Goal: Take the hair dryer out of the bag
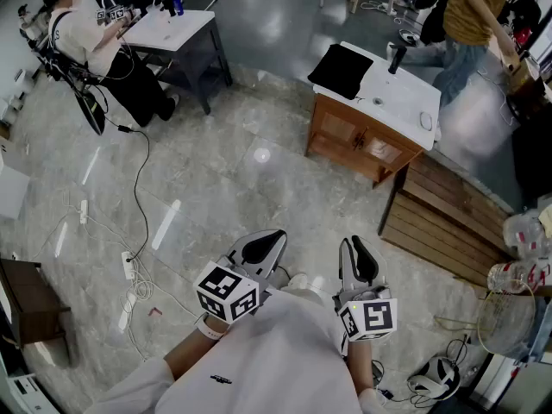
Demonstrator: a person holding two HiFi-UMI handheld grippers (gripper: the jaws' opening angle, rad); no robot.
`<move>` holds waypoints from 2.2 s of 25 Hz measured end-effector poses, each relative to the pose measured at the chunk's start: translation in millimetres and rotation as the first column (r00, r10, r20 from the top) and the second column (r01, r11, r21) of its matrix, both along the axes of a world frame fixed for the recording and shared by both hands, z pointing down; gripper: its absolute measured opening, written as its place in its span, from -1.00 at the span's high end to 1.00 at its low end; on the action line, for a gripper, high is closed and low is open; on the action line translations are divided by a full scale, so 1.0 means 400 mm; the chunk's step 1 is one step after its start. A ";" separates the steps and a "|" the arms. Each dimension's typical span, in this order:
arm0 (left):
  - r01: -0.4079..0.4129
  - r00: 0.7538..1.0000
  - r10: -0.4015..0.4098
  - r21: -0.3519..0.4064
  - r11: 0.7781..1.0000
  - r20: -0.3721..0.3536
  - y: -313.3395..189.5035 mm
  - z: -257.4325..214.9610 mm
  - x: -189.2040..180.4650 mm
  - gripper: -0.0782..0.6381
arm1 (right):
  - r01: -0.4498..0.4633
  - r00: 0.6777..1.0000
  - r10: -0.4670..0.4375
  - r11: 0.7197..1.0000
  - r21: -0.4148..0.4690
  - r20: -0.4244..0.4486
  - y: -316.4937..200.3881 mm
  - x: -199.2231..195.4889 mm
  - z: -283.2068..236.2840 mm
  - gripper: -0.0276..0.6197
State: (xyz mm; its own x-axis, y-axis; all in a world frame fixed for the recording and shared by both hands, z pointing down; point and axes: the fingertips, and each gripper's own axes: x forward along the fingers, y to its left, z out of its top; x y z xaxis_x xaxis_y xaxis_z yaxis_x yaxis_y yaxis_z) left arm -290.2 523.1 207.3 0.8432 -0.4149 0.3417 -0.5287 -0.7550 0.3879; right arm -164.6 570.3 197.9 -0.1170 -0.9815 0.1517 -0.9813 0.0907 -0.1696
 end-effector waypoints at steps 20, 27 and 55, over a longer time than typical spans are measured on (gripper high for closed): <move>-0.078 0.988 0.080 -0.027 0.997 0.132 0.103 0.061 0.239 0.76 | -0.027 0.988 0.027 1.000 -0.003 0.150 0.100 0.243 0.077 0.71; -0.029 0.993 0.033 -0.029 0.999 0.117 0.002 0.058 0.227 0.76 | -0.010 0.986 0.014 1.000 -0.029 0.164 0.013 0.242 0.103 0.71; -0.024 1.000 0.025 -0.094 0.995 0.010 -0.878 0.079 0.233 0.76 | -0.035 0.999 0.035 0.997 -0.073 0.003 -0.881 0.312 0.036 0.77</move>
